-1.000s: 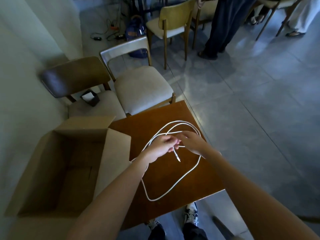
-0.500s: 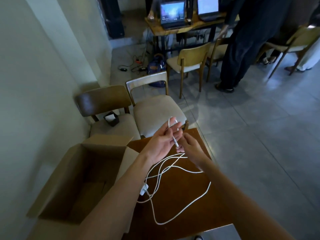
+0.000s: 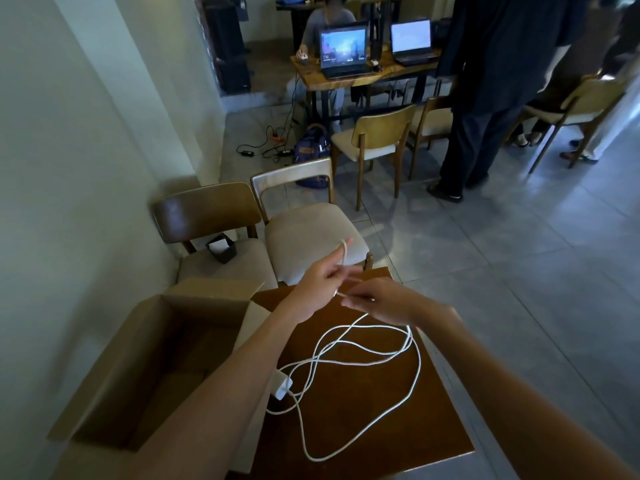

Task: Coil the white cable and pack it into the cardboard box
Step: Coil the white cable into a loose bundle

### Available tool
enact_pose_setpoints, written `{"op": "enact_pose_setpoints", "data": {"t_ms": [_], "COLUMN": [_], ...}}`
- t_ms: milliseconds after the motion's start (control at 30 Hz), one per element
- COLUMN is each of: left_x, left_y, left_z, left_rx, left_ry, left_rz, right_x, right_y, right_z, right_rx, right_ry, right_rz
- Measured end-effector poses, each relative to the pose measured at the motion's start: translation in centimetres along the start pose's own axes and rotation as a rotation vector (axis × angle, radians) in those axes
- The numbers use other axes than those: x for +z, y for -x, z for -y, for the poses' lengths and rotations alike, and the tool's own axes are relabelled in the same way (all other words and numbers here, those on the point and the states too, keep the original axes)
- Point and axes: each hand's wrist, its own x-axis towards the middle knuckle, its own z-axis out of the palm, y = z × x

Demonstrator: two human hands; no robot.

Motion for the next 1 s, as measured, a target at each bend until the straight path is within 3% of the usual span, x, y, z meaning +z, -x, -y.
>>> {"op": "enact_pose_setpoints", "data": {"t_ms": [133,267,433,600,767,1000], "left_x": [0.0,0.3,-0.2,-0.8,-2.3,-3.8], "left_y": [1.2,1.7,1.6,1.5,-0.1,-0.4], "left_z": [-0.6,-0.7,-1.9,-4.5,-6.9,-6.5], "left_rx": [-0.024,-0.014,0.069,0.284,0.289,0.191], "left_ry": [0.106,0.249,0.463,0.359,0.159,0.023], "left_rz": [0.142,0.208,0.217,0.101,-0.058,-0.062], "right_x": [-3.6,-6.9,-7.4,-4.5,-0.6,-2.2], "right_y": [0.5,0.4,-0.8,-2.6,-3.6,-2.2], "right_z": [1.5,3.5,3.7,2.4,2.4,3.2], "right_rx": [0.014,-0.035,-0.017,0.043,0.086,-0.078], "right_ry": [-0.17,-0.439,-0.615,-0.732,-0.522,-0.062], "right_rz": [-0.039,-0.269,-0.466,-0.671,-0.483,-0.225]}}
